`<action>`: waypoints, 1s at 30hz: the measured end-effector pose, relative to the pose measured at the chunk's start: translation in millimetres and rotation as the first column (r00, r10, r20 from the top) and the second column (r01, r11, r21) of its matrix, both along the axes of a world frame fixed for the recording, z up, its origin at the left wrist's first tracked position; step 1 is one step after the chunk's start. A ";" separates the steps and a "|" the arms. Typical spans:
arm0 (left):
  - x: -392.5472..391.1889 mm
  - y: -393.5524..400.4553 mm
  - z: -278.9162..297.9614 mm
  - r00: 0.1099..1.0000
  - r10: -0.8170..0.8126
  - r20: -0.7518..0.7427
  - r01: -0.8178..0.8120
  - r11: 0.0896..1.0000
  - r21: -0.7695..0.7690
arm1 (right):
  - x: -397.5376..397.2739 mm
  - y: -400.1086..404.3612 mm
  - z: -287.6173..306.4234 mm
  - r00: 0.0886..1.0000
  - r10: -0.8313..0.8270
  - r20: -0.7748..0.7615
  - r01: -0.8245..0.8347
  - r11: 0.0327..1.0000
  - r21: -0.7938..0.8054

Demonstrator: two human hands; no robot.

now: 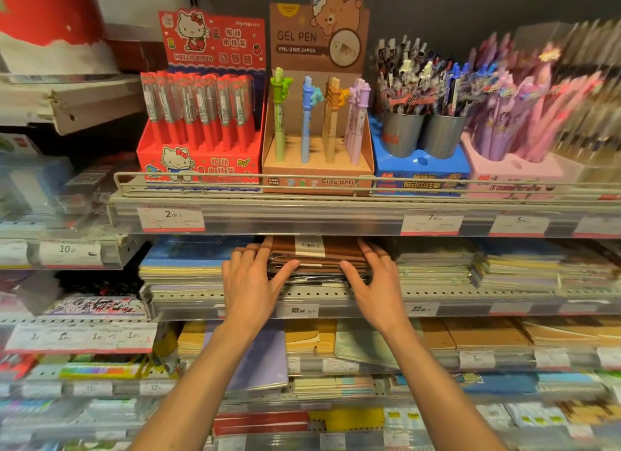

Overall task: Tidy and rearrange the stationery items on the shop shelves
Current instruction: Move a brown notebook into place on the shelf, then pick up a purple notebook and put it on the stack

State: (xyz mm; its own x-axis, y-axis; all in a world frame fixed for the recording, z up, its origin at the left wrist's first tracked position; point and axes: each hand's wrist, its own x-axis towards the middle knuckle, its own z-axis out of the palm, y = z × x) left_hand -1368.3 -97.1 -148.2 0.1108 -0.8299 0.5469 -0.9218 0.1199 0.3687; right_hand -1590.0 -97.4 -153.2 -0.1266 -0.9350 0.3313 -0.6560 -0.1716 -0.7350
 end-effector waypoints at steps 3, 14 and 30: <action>-1.5 2.0 0.3 0.999 0.004 -0.035 -0.004 1.000 0.026 | 0.4 -0.1 2.8 1.000 0.010 0.006 -0.010 1.000 -0.003; -1.6 61.4 -15.1 0.916 -0.046 -0.400 0.007 0.995 -0.099 | -12.9 42.2 -19.5 0.943 0.114 0.313 -0.087 0.991 -0.097; 109.2 62.3 -127.5 0.787 0.209 -0.581 -0.005 0.943 0.333 | 69.4 59.5 -112.0 0.974 -0.162 0.159 0.117 0.958 0.261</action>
State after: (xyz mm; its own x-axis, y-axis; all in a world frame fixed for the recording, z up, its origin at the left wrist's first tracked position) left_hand -1259.1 -34.7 -275.7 0.4286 -0.9011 0.0659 -0.4984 -0.1750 0.8491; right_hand -1520.6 -37.9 -265.1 -0.2972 -0.9535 0.0508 -0.5159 0.1156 -0.8488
